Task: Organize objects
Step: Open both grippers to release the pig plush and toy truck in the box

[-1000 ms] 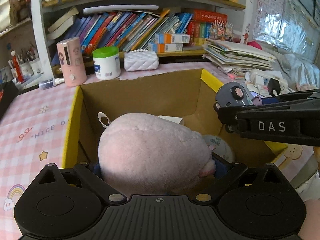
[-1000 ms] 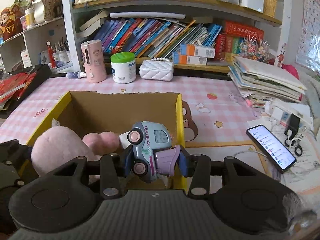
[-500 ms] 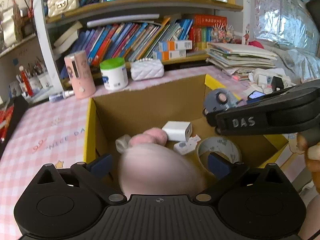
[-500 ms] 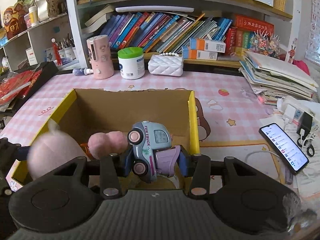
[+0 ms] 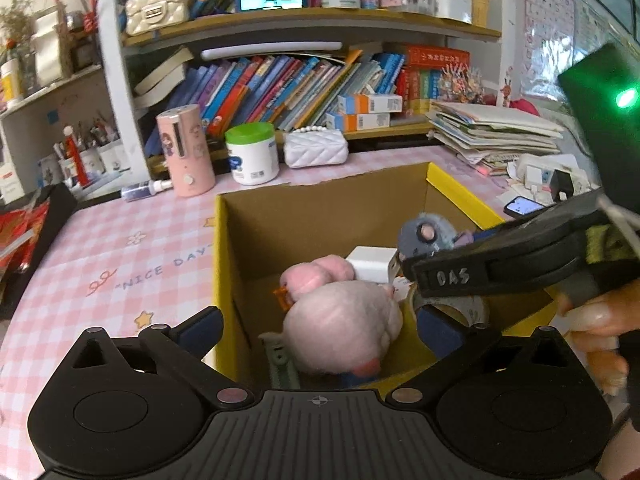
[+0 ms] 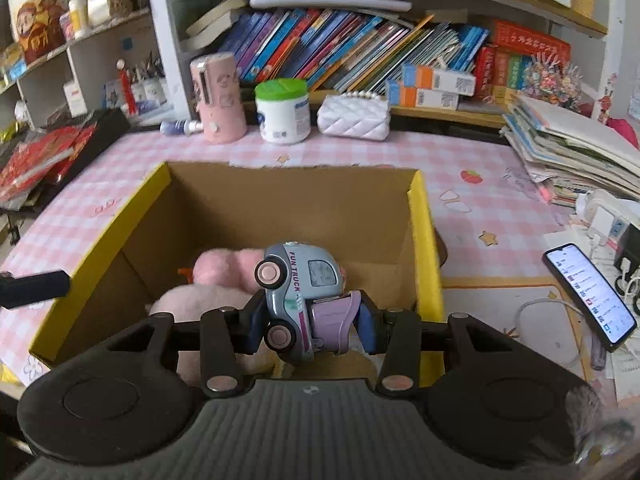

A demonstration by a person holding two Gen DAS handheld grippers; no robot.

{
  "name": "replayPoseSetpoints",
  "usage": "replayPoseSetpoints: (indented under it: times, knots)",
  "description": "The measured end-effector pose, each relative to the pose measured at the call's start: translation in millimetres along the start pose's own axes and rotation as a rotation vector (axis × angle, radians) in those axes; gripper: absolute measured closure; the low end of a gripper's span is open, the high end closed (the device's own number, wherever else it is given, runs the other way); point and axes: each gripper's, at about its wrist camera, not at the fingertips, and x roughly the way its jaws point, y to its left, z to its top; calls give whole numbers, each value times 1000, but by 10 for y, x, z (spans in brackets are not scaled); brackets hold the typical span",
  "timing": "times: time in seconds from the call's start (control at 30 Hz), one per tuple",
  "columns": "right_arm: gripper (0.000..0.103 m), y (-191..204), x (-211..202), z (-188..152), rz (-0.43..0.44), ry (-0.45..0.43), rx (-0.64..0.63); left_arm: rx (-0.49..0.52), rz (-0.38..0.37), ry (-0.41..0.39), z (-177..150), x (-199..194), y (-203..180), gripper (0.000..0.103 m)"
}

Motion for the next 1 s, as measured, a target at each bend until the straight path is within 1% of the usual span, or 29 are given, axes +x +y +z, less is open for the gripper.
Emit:
replayPoseSetpoints:
  times: [0.2,0.33,0.47,0.63,0.7,0.77,0.8,0.9,0.97,1.0]
  knots:
    - [61,123,170,-102,-2,95,-40,-38,25,3,-111,-147,165,0]
    - [60,167,196,-166,-14,119,-25,-60,31,-6,-161,-235,275,0]
    - [56,219,68,-172,-37,85,11,-77,41,-19,-226,-352,398,0]
    - [51,325,-241,-179,-79,0,65,-86,70,-18,-320,-518,575,0]
    - [45,409,-396,-213,-98,-42,82,-83,87,-23,-368,-606,651,0]
    - [42,512,-551,-263,-123,-86,101,-86,96,-25,-417,-687,728,0]
    - [39,562,-620,-292,-132,-102,114,-91,100,-27,-452,-738,779,0]
    - [31,728,-798,-389,-154,-137,149,-100,110,-29,-547,-864,902,0]
    - [29,842,-894,-474,-164,-152,162,-102,119,-26,-616,-945,978,0]
    - [25,911,-940,-527,-171,-156,169,-103,124,-24,-652,-983,1014,0]
